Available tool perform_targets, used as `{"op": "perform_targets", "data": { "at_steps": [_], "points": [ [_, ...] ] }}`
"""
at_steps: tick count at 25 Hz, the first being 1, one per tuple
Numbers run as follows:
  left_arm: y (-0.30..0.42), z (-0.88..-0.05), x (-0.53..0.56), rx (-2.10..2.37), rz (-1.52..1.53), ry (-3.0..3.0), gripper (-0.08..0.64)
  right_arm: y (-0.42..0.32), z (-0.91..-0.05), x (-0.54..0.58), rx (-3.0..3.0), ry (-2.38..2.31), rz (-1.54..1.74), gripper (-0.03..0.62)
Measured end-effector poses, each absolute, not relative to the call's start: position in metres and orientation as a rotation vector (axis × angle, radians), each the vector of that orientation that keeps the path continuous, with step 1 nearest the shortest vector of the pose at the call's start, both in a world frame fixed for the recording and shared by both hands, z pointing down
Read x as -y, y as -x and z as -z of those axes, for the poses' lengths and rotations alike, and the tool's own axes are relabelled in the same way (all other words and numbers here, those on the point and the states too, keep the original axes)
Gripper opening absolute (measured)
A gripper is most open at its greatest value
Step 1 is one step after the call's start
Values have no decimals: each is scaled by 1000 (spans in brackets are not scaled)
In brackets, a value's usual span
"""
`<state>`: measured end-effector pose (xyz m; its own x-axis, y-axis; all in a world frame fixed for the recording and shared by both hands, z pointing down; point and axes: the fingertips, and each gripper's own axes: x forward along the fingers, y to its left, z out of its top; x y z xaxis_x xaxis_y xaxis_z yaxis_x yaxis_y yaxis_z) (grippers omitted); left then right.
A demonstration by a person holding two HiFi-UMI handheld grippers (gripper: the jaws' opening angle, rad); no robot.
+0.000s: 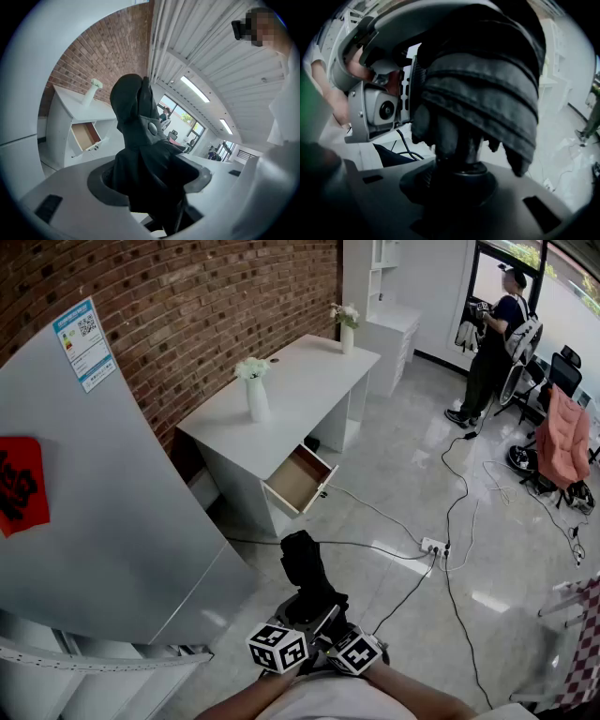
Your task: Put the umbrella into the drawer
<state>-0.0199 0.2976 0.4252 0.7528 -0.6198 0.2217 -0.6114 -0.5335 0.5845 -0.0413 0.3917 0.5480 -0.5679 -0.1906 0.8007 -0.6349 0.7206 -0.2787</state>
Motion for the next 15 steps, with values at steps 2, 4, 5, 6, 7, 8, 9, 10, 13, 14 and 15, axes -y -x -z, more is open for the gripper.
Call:
{"op": "perform_targets", "data": {
  "at_steps": [2, 4, 5, 6, 7, 8, 9, 10, 13, 14, 15],
  "points": [
    [19, -426, -298, 920, 17, -2285, 275, 40, -548, -393, 2126, -621, -721, 94],
    [18, -426, -297, 922, 16, -2285, 275, 39, -548, -393, 2124, -619, -724, 94],
    [17, -426, -297, 924, 15, -2287, 275, 38, -549, -393, 2123, -618, -726, 94],
    [16, -426, -297, 926, 13, -2288, 275, 37, -549, -393, 2121, -618, -728, 94],
    [16, -426, -297, 928, 13, -2287, 275, 37, -549, -393, 2123, -618, -728, 94],
    [16, -426, -297, 931, 15, -2286, 275, 36, -549, -393, 2124, -616, -726, 94],
    [16, -426, -297, 933, 16, -2284, 275, 36, -549, -393, 2124, -613, -726, 94],
    [16, -426, -297, 935, 16, -2282, 275, 36, -548, -393, 2124, -609, -727, 94],
    [14, -426, -296, 939, 17, -2281, 275, 34, -548, -393, 2125, -603, -720, 94],
    [13, -426, -296, 940, 17, -2281, 275, 33, -549, -393, 2128, -602, -722, 94],
    [13, -426, -296, 942, 17, -2282, 275, 33, -549, -393, 2136, -599, -725, 94]
  ]
}}
